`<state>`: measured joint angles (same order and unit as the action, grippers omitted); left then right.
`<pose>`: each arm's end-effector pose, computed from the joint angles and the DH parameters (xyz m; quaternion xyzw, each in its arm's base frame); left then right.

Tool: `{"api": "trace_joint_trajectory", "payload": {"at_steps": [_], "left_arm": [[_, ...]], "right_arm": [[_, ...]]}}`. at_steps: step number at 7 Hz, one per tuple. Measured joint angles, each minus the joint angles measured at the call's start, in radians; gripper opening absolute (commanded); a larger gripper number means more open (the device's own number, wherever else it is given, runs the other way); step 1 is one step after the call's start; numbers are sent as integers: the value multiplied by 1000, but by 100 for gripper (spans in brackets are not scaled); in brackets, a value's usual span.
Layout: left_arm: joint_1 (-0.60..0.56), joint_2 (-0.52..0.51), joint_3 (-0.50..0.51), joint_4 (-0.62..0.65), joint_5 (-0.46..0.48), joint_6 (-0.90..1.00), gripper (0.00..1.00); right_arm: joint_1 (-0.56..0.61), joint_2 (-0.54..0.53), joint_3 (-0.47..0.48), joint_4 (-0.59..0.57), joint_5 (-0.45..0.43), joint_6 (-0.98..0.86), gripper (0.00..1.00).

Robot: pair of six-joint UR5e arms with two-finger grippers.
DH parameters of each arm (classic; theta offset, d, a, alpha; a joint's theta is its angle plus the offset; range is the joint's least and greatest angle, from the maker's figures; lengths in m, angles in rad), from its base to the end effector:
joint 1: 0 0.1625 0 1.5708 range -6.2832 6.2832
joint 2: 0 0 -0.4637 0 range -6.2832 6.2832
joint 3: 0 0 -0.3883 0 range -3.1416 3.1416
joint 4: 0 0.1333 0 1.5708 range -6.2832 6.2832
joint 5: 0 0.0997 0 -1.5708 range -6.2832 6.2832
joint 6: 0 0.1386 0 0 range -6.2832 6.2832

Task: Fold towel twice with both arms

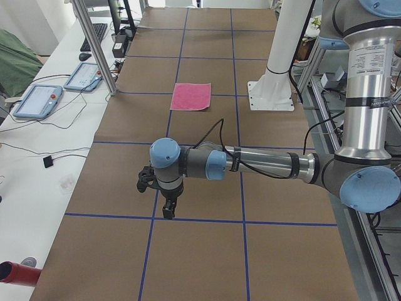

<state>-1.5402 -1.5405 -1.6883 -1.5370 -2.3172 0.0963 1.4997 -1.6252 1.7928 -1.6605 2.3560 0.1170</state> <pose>-0.0246 -0.4787 0.6885 0.0368 0.3635 0.0687 0.9283 0.0022 -0.4660 0.6507 -0.0001 -0.3840 0.0063 0.9233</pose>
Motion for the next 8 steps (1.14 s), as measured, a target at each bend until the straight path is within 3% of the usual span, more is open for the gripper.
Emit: {"api": "trace_joint_trajectory", "payload": {"at_steps": [5,8], "left_arm": [[0,-5,5,-4,5,5,100],[18,-108,8,0,13,-3,100]], "right_arm": [[-1,11,2,4,1,4,100],[-61,169,11,-72,0,117,100]]}}
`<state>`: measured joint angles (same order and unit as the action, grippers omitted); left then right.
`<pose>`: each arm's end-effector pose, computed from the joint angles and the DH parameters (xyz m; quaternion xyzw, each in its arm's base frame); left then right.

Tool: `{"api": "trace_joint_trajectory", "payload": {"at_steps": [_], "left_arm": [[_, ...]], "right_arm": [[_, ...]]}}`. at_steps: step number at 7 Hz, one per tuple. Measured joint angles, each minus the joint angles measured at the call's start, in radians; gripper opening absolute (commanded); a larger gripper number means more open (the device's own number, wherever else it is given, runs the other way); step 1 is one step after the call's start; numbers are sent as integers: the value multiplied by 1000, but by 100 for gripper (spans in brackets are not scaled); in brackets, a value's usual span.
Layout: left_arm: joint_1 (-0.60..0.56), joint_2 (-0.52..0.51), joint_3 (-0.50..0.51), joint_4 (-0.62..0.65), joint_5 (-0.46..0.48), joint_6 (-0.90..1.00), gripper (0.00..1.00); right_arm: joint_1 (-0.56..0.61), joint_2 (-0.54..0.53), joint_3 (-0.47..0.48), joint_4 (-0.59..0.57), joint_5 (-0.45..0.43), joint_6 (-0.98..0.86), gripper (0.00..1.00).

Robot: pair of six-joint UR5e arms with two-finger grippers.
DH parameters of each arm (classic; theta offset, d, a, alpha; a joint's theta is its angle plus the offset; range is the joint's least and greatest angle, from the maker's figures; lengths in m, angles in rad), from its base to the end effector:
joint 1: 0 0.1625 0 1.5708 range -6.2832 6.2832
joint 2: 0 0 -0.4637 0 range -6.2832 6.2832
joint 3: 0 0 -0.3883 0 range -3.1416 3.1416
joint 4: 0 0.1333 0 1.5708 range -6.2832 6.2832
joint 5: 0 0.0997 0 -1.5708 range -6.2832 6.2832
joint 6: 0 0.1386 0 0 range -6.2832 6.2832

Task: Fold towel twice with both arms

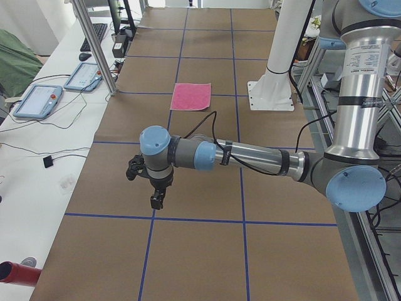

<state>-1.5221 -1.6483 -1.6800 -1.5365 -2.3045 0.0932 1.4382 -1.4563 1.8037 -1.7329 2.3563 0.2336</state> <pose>-0.0146 -0.5330 0.6393 0.0790 0.3560 0.0932 0.9265 -0.0356 -0.5341 0.5689 0.0147 -0.3903 0.0111 0.9205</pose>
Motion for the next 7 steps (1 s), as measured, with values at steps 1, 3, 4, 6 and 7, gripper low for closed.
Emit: {"api": "trace_joint_trajectory", "payload": {"at_steps": [1,3,4,6,7], "left_arm": [[29,-45,-2,1,0,-2,100],[124,-112,-39,-1,-2,-61,100],[204,-136,-86,-4,-5,-208,100],[417,-244,-138,-43,-10,-619,100],[527,-292,-133,-85,-10,-808,100]], "right_arm": [[-44,59,3,-19,0,81,100],[-171,152,37,-25,-4,288,100],[-229,186,50,-19,-5,353,100],[-303,231,46,0,17,389,100],[-343,242,45,28,34,393,100]]}}
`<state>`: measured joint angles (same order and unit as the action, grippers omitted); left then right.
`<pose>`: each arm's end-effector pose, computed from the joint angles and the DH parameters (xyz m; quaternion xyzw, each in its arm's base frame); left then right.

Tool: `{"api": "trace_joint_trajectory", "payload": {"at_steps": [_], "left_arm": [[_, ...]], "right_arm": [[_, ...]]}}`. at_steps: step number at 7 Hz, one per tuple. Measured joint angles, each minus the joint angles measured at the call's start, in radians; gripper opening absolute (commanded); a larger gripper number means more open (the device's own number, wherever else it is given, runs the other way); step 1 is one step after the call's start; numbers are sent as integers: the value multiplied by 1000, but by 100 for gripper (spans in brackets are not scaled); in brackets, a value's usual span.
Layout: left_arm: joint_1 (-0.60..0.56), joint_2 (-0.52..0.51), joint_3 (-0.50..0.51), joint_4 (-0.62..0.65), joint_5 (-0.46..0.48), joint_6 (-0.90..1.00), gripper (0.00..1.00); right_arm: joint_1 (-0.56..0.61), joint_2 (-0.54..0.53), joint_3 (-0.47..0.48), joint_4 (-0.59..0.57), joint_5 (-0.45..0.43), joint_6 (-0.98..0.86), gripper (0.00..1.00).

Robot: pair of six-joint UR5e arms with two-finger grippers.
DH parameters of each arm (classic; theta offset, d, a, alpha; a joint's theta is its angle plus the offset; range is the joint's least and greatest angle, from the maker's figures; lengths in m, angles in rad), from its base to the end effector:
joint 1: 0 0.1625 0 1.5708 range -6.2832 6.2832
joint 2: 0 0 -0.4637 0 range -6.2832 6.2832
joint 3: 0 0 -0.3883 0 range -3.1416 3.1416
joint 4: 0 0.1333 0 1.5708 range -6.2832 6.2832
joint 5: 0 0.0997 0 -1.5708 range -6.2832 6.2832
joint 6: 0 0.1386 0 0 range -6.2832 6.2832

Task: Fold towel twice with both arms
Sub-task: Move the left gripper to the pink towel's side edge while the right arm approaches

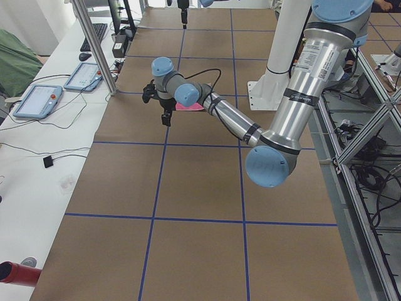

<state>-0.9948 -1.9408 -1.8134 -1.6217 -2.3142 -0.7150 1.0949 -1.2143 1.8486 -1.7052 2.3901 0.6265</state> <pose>0.3083 -0.5471 0.3905 0.0358 0.4569 0.0568 0.8870 -0.2498 -0.5546 0.4022 -0.0088 -0.4476 -0.0314 0.8937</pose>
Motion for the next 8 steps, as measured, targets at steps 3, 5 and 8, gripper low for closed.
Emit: {"api": "trace_joint_trajectory", "payload": {"at_steps": [3,5,8], "left_arm": [[240,-29,21,-203,107,-403,100],[388,-65,77,-375,264,-661,100],[455,-147,197,-417,325,-758,87]], "right_arm": [[-126,-11,-11,257,3,162,100],[-195,-4,-46,375,-31,259,100],[-249,2,-61,404,-57,312,100]]}}
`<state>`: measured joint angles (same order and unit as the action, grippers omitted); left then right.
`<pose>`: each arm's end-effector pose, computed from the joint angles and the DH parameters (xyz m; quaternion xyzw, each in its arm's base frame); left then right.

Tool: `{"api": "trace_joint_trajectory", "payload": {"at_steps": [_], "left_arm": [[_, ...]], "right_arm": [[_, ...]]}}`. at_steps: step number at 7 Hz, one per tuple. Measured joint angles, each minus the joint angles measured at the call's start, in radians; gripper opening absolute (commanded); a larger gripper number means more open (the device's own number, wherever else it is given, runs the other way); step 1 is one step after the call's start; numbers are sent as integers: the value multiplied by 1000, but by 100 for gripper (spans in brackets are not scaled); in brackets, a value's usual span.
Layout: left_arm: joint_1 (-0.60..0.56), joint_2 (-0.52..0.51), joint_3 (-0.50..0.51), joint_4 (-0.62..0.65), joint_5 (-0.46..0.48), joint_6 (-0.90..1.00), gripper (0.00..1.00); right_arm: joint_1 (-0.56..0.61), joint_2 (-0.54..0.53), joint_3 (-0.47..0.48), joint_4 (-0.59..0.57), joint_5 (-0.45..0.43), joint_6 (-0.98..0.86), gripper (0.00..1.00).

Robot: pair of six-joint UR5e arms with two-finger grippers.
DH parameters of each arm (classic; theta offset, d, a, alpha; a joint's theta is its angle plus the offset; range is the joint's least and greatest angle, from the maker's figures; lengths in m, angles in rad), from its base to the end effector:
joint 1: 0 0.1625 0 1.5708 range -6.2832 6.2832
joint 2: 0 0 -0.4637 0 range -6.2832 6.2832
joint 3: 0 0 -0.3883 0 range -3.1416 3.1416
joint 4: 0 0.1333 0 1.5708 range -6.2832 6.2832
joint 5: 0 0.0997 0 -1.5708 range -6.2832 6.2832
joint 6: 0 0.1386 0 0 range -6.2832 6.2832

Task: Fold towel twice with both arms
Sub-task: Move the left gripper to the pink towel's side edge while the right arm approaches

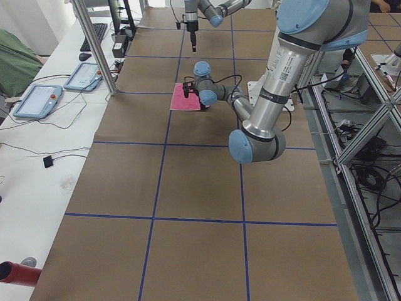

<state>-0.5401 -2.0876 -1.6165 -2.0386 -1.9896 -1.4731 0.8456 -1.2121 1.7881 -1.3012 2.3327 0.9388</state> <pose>0.5758 -0.4349 0.3382 -0.0207 0.5143 -0.0868 0.8529 -0.3894 -0.4961 0.3771 0.0058 -0.5099 -0.0614 0.8580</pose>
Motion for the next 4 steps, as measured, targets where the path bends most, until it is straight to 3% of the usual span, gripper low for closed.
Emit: {"api": "trace_joint_trajectory", "payload": {"at_steps": [1,3,4], "left_arm": [[6,-2,11,-1,2,-3,82],[16,-5,27,-2,3,-6,61],[20,-6,29,-2,3,-8,57]], "right_arm": [[-8,1,0,0,-1,10,100],[-15,4,0,0,-1,25,99],[-16,5,-1,0,0,28,99]]}}
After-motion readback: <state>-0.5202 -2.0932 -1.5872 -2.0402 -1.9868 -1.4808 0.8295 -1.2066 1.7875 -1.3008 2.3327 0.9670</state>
